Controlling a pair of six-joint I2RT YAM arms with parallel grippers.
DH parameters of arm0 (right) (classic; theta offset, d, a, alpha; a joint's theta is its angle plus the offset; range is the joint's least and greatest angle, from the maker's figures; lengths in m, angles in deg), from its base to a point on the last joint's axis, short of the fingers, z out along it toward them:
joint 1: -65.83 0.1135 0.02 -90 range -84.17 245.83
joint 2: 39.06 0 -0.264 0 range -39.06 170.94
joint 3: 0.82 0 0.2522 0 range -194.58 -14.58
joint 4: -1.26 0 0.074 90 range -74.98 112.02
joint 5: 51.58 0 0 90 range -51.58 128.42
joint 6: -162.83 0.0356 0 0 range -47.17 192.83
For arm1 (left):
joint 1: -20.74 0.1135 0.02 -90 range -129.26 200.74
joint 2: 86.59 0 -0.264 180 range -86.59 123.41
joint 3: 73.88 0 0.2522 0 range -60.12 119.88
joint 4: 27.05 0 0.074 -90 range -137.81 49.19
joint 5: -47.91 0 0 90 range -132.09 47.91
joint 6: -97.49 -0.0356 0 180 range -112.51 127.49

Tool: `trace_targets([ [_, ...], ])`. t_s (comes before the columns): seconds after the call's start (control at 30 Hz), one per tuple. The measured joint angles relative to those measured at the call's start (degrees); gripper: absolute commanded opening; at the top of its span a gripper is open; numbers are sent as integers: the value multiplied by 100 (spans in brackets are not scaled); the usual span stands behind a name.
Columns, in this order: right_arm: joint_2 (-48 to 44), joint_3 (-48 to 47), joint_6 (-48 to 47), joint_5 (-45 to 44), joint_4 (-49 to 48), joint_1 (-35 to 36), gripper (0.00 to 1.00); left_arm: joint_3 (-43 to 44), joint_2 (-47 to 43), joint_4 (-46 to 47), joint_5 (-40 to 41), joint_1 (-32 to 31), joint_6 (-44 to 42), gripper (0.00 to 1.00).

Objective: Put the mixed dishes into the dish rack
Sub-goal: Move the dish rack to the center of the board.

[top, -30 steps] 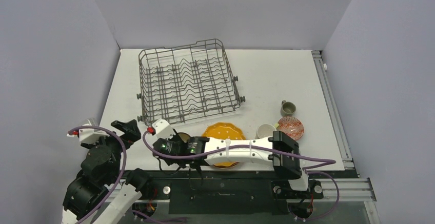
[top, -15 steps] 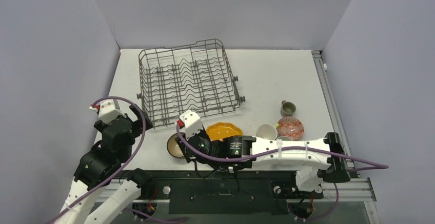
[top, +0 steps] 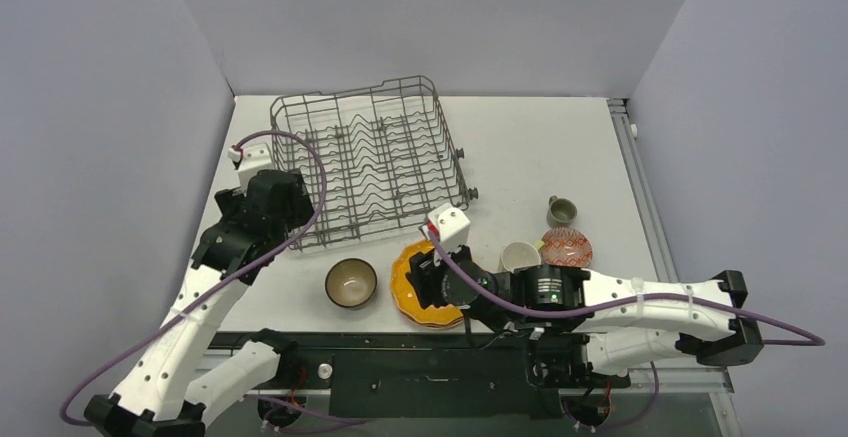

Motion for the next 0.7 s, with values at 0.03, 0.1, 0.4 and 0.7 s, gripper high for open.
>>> trace_targets([
  [0.03, -133, 52, 7, -26, 9, 0, 46, 0, 125, 37, -125, 162, -61, 100],
  [0.1, -391, 160, 26, -74, 31, 0, 46, 0, 389, 142, -463, 595, -197, 98],
  [0.4, -909, 586, 63, -131, 140, 0, 45, 31, 1375, 498, -1816, 2127, -610, 90],
  [0.7, -1128, 848, 61, -87, 17, 7, 43, 560, 2645, 601, -2334, 2505, -793, 84],
])
